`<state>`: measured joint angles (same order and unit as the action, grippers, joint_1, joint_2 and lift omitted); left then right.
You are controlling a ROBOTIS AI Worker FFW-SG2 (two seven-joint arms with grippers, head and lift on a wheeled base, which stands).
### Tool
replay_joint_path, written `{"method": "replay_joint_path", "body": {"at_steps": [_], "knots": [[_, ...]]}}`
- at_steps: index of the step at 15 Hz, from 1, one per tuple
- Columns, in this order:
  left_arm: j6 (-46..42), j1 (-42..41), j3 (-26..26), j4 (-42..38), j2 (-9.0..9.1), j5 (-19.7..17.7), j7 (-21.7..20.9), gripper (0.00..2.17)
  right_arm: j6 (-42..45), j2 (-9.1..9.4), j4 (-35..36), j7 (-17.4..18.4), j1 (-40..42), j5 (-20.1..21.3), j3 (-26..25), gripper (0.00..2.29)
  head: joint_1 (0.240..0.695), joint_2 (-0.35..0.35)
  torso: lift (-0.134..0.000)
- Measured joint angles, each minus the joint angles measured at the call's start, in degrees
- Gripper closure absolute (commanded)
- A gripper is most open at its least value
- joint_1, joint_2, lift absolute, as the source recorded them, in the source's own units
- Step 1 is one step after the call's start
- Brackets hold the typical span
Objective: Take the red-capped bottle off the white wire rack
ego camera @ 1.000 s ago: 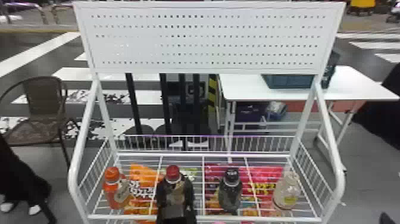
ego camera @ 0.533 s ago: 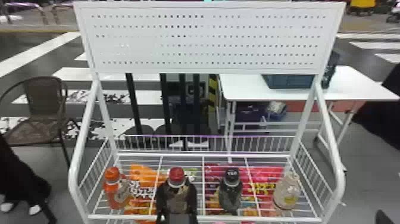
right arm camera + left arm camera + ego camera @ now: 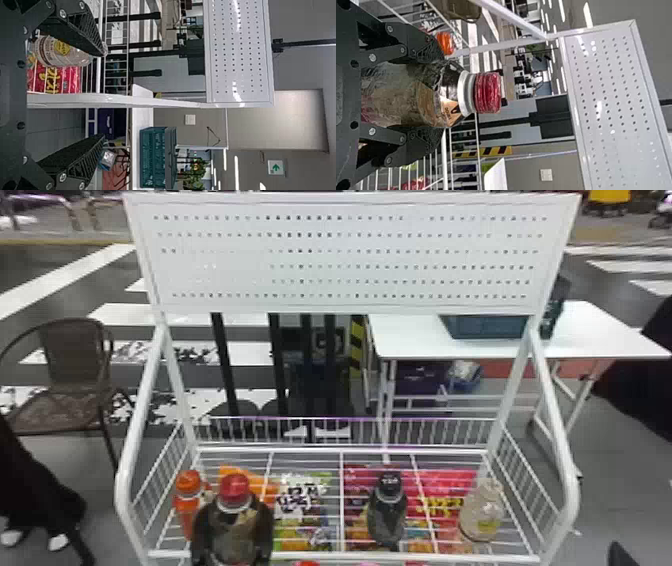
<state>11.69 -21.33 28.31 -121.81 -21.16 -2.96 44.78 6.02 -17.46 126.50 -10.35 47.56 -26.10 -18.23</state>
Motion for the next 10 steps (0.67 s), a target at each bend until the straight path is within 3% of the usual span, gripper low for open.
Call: {"method": "replay_joint_path", "body": {"at_steps": [4,8,10], "knots": [[-3.5,-7.1,-9.4,-6.6,-1.61,-0.6,-4.8,1.33,0.0,-0.25,-0.4,0.1,-0.4,0.0,0.0,0.17,0.499,0.000,0.000],[-13.9,-13.5,-19.9,-9.1,-1.28,-5.5,-18.5,1.33,-0.2,-0.27,-0.6,0.1,-0.5,0.1,0.0,0.17,0.499,0.000,0.000],[-14.8,-14.4,-21.6,-9.2,-1.10,-6.8,-19.2,1.33,-0.2,-0.22,-0.7,0.1,-0.5,0.0,0.0,0.17,0.499,0.000,0.000]]}}
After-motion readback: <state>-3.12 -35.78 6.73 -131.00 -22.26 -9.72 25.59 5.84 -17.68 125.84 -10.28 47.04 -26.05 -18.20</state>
